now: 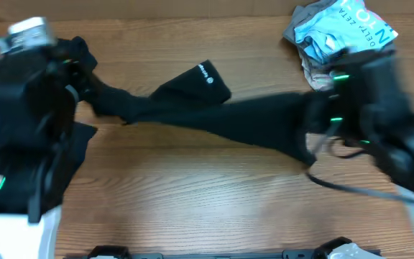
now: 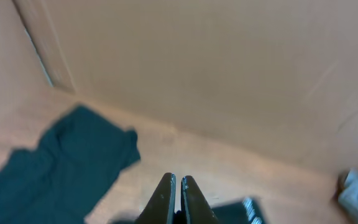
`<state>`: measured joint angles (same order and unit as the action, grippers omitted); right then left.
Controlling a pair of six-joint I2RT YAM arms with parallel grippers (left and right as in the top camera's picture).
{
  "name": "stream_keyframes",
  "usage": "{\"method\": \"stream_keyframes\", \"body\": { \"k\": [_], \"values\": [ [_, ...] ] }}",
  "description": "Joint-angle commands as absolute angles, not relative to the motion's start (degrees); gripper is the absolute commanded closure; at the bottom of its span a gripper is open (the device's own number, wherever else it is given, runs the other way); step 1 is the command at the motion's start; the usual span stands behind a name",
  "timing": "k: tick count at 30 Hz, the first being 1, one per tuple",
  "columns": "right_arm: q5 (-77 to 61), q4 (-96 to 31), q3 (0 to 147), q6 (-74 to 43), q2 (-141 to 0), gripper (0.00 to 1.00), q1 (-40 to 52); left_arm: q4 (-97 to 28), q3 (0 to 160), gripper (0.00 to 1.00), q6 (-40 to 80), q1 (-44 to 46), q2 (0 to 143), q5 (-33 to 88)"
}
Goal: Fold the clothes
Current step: 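Lift the T-shirt with both grippers and carry it toward the back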
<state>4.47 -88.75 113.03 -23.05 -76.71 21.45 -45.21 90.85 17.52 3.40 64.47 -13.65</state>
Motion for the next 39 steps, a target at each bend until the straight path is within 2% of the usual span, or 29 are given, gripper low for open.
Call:
{"method": "stream_keyframes", "body": {
  "k": [1, 7, 13, 18, 21, 27, 32, 35, 39],
  "values": [
    [4.8, -91.2, 123.4, -15.3, -76.3, 0.96, 18.5, -45.0, 94.5, 0.96, 15.7, 3.8, 61.0, -17.4],
    [4.9, -97.0, 135.5, -14.5, -76.3, 0.96, 18.2, -47.9, 100.6, 0.96, 15.6, 3.8, 55.8, -17.1],
    [5.0, -97.0, 135.7, -12.4, -77.7, 0.96, 18.2, -48.0, 101.9, 0.96, 15.1, 3.8, 55.0, -17.4],
    [6.0, -94.5, 135.7, -10.1, -84.3, 0.96, 18.2, -47.3, 101.9, 0.96, 13.1, 3.8, 60.9, -17.4],
    [7.2, -90.7, 135.7, -8.8, -89.6, 0.96, 18.2, -45.6, 101.9, 0.96, 11.7, 3.8, 66.5, -17.1],
    [15.9, -72.6, 135.7, -6.6, -100.7, 0.96, 18.2, -29.3, 102.0, 0.96, 8.1, 3.7, 82.7, -17.0],
    [17.6, -57.6, 135.7, -1.2, -103.2, 0.96, 17.1, -16.6, 107.2, 0.96, 4.9, 3.8, 92.1, -16.9],
    [17.5, -52.7, 138.1, 0.1, -102.8, 0.96, 14.9, -16.1, 116.2, 0.96, 2.4, 3.8, 94.7, -16.9],
    [16.2, -53.0, 142.7, 1.3, -102.8, 0.96, 12.4, -16.6, 124.6, 0.96, -0.1, 3.8, 95.0, -16.9]
  ]
}}
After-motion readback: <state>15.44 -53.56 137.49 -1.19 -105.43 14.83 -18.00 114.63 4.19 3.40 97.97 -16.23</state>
